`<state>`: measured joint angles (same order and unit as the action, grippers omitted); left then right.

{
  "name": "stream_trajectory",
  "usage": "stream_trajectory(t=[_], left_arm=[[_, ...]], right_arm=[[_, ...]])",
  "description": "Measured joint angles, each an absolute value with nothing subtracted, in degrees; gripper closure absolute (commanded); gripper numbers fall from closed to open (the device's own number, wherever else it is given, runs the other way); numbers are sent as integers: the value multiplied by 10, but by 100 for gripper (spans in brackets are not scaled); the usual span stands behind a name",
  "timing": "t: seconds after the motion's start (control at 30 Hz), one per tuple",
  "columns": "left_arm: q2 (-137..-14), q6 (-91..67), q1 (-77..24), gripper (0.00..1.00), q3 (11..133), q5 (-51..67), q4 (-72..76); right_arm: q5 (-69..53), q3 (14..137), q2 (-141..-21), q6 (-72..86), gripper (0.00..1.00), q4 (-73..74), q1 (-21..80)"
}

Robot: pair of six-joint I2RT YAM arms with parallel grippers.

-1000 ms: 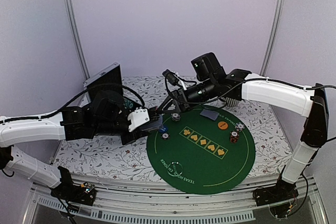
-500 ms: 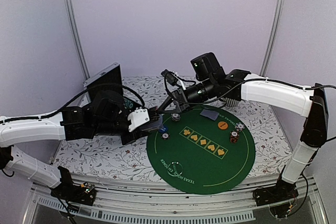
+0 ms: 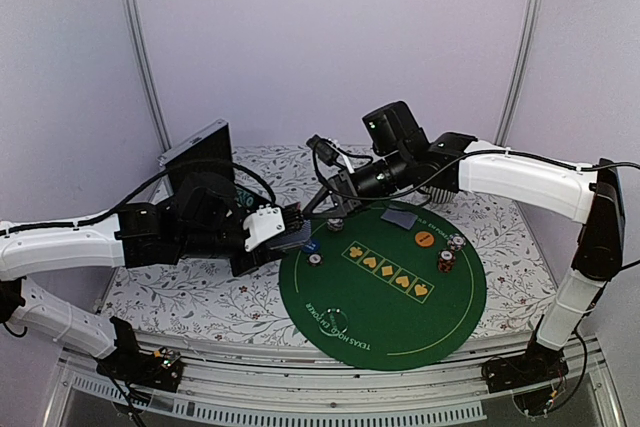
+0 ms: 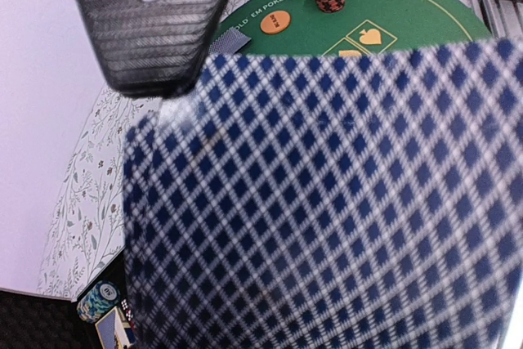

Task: Distribute texas hold em gaming equipment
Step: Pick up the poker card from the face-down deck piles.

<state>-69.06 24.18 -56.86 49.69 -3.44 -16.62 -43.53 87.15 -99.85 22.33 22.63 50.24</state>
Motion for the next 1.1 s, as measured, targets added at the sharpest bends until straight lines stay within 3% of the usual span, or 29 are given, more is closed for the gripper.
stream_trajectory(t=[1.1], left_arm=[[-691,242,-568,58,496,-32,-166]], right_arm=[[-414,872,-987,206,98,254,491]])
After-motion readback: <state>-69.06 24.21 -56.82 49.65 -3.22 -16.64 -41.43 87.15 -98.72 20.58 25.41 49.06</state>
